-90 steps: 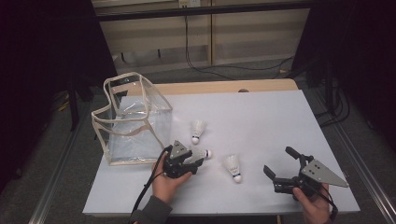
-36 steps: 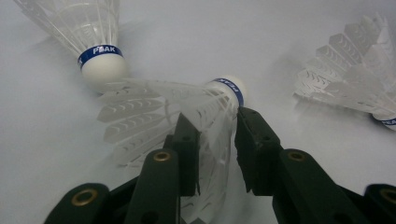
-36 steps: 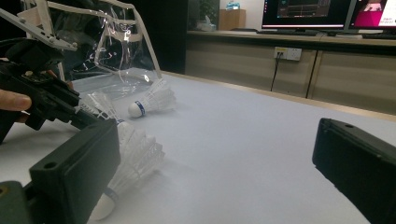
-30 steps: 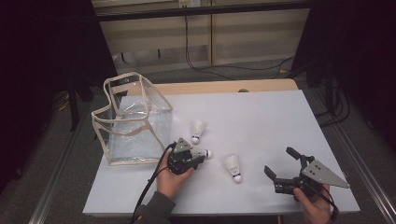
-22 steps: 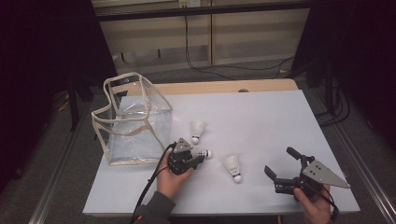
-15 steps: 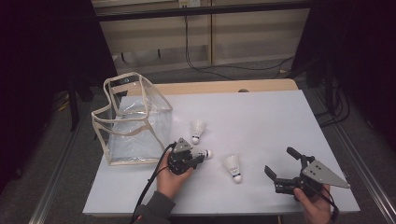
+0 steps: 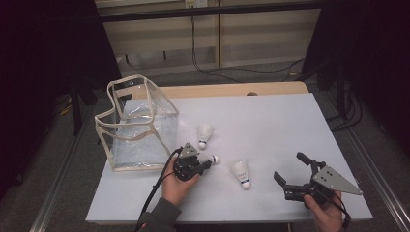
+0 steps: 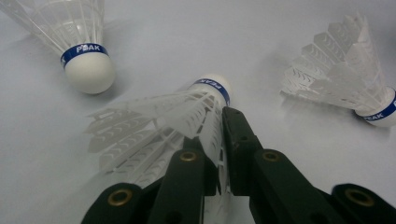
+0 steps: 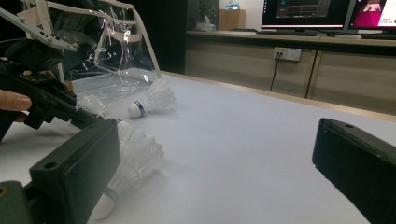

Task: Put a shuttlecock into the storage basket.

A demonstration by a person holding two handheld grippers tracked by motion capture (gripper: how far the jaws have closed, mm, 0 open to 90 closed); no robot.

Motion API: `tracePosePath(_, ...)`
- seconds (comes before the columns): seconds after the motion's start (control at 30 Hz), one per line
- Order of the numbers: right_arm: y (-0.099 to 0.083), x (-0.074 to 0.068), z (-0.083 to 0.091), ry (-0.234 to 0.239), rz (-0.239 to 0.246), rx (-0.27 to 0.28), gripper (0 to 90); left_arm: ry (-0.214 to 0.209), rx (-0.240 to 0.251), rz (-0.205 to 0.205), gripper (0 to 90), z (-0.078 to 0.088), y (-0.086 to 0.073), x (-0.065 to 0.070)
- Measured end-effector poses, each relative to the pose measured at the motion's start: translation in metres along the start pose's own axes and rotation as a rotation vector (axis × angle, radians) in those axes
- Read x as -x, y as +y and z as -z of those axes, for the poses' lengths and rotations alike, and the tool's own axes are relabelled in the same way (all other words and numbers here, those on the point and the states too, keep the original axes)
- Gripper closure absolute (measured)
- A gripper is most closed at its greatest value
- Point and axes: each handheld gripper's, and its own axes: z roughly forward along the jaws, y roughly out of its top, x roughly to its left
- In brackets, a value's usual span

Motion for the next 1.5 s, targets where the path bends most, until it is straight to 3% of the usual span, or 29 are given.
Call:
tracePosePath(0.33, 0.0, 0.0, -0.001, 0.003, 0.002, -0.002, 1.1, -0.006, 0.005, 0.022, 87.2, 0.005, 0.002, 0.0)
tracePosePath(1.5, -0.001, 0.002, 0.001, -0.005, -0.018, -0.001, 1.1, -0.064, -0.049, 0.048, 88.0, 0.021, 0.017, 0.007)
